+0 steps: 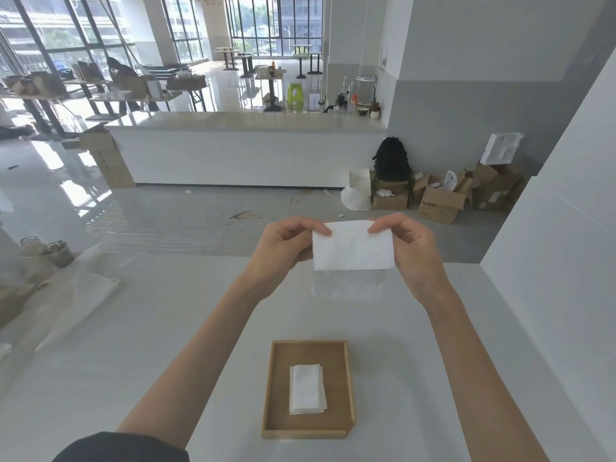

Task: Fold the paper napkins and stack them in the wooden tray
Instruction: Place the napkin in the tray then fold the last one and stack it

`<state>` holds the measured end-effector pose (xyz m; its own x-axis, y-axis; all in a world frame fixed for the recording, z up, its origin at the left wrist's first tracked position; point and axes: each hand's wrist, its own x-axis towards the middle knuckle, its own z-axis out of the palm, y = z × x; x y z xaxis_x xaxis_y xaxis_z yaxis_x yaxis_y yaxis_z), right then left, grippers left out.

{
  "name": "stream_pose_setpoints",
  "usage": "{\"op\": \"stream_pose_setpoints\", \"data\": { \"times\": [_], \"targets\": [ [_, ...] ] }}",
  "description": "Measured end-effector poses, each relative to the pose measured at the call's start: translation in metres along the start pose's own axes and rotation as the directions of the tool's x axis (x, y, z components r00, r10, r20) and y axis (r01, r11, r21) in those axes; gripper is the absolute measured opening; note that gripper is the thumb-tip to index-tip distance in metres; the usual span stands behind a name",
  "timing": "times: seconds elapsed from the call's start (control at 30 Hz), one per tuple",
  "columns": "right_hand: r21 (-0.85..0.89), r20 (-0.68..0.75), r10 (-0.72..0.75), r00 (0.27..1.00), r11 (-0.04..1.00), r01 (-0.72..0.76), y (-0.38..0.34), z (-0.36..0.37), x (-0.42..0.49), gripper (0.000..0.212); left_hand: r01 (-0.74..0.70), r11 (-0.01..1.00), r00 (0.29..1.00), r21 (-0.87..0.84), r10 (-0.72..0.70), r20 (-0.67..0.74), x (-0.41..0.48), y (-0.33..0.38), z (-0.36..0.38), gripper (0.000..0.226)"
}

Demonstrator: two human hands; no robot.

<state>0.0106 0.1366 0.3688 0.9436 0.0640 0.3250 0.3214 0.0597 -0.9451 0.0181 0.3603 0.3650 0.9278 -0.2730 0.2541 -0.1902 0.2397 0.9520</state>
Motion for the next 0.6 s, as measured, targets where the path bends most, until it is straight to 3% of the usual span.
{"op": "stream_pose_setpoints", "data": {
  "times": [0.2, 0.27, 0.33, 0.4, 0.6],
  "targets": [
    [-0.021, -0.023, -0.032, 0.999, 0.999, 0.032, 0.000, 0.002, 0.001, 0.055, -0.003, 1.000, 0.997, -0.028, 0.001, -0.078, 0.002, -0.002, 0.004, 0.022],
    [-0.034, -0.036, -0.047, 0.998, 0.998, 0.045, 0.001, 0.002, 0.001, 0.054, 0.057, 0.996, 0.991, -0.064, -0.064, -0.121, 0.002, -0.003, 0.005, 0.022],
    [-0.051, -0.048, -0.058, 0.997, 0.997, 0.056, 0.003, 0.002, 0.002, 0.053, 0.149, 0.982, 0.980, -0.116, -0.162, -0.113, 0.000, -0.002, 0.006, 0.036],
    [-0.073, -0.055, -0.065, 0.996, 0.995, 0.061, 0.005, 0.001, 0.003, 0.053, 0.207, 0.975, 0.975, -0.074, -0.213, -0.072, -0.002, -0.003, 0.005, 0.044],
    [-0.147, -0.072, -0.024, 0.997, 0.989, 0.013, 0.010, 0.000, 0.006, 0.049, 0.207, 0.976, 0.978, 0.067, -0.207, -0.006, -0.005, -0.011, 0.000, 0.033]
  ]
}}
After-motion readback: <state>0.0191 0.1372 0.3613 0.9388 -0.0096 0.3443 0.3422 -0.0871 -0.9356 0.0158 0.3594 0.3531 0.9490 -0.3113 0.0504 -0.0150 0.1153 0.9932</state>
